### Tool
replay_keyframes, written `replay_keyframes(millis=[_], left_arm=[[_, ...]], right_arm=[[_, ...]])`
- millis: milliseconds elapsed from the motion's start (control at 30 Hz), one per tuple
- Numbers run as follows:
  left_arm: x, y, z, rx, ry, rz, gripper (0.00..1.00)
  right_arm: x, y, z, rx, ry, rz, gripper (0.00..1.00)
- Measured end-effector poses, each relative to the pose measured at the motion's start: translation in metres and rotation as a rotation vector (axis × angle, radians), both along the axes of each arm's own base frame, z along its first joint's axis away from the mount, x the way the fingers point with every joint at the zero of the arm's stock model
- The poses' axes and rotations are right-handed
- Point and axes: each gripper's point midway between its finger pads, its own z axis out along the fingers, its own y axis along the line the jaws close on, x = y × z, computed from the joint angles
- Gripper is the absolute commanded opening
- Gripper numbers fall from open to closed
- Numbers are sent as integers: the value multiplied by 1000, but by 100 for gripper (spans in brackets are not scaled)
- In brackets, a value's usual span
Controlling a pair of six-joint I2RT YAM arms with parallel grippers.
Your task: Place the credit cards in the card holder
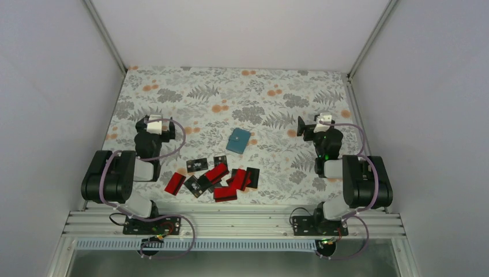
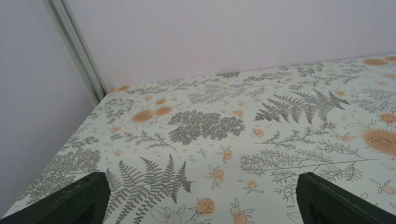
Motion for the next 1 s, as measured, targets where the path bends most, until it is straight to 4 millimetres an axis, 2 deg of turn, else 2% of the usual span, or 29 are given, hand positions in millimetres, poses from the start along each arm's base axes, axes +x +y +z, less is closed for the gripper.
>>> replay_keyframes(millis=[533, 667, 733, 833, 867, 933, 1000], left_arm=[[0, 0, 0, 0, 2, -1, 100], [7, -4, 5, 4, 33, 3, 100], [20, -7, 22, -7, 39, 12, 100], [51, -11, 66, -71, 39, 33, 100], [63, -13, 84, -103, 46, 43, 100], [78, -15, 108, -150, 66, 56, 100], [88, -18, 128, -195, 95, 68, 100]], right_arm=[[0, -1, 0, 0, 2, -2, 100], [9, -3, -1, 0, 51, -17, 100], [17, -7, 15, -1, 52, -35, 100], [27, -12, 51, 10, 24, -67, 100], [32, -14, 70, 22, 13, -78, 100], [37, -14, 100, 38, -11, -83, 100], [38, -16, 137, 64, -42, -92, 100]])
